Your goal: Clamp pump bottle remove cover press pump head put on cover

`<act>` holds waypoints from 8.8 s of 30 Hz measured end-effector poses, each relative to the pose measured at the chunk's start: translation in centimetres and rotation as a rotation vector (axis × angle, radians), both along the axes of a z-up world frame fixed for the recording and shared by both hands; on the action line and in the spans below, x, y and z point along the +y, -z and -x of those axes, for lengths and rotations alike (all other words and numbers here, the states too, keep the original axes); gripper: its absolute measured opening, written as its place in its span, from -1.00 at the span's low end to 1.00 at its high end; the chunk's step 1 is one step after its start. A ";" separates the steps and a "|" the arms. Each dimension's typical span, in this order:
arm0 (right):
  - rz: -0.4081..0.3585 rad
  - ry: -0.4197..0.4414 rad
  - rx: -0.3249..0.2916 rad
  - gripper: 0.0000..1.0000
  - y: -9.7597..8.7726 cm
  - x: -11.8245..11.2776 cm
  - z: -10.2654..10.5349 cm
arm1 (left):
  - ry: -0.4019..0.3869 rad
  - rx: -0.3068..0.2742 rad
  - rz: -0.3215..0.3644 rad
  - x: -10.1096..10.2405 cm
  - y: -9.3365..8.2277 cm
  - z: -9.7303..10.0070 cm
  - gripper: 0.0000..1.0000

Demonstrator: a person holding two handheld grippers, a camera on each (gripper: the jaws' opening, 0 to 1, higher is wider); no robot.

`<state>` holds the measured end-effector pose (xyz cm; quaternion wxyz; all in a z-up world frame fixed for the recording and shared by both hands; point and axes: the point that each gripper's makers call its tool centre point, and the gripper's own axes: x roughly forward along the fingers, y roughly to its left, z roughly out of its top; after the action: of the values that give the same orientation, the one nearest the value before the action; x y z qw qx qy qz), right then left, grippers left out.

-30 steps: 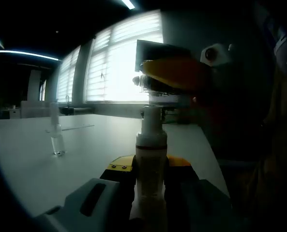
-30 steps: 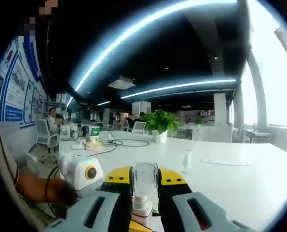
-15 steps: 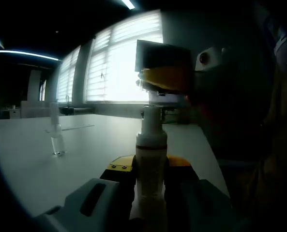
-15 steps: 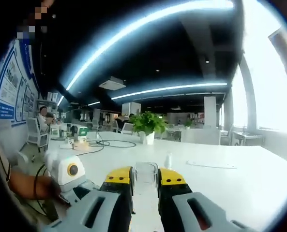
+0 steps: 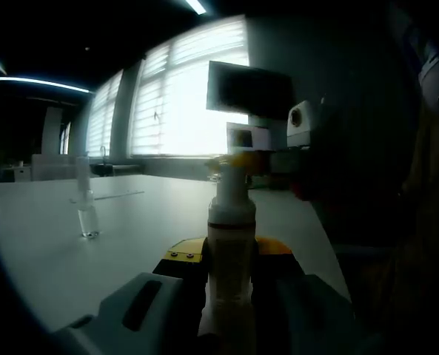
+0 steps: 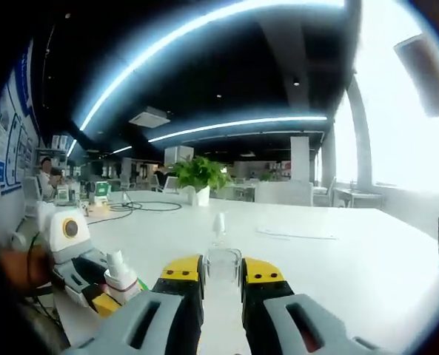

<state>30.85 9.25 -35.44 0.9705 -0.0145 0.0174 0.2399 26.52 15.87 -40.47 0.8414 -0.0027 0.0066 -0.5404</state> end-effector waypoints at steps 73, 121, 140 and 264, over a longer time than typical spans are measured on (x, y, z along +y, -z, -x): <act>0.102 0.102 0.177 -0.60 8.8 -2.5 -3.3 | -0.001 -0.001 0.001 0.0 0.1 0.0 -0.73; 0.029 0.038 0.050 -0.66 3.2 -1.2 -1.2 | -0.003 0.000 0.001 0.2 0.1 -0.1 -0.73; 0.042 -0.028 0.026 -1.00 2.4 0.3 0.7 | -0.006 -0.001 0.001 0.1 0.0 0.0 -0.73; 1.174 -0.836 0.500 -1.00 -0.3 9.9 5.7 | -0.008 0.000 -0.015 0.3 0.4 -0.1 -0.73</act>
<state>25.16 19.11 -35.13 0.5993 -0.4787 0.3542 0.5350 26.66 16.12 -40.87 0.8436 0.0035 0.0106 -0.5368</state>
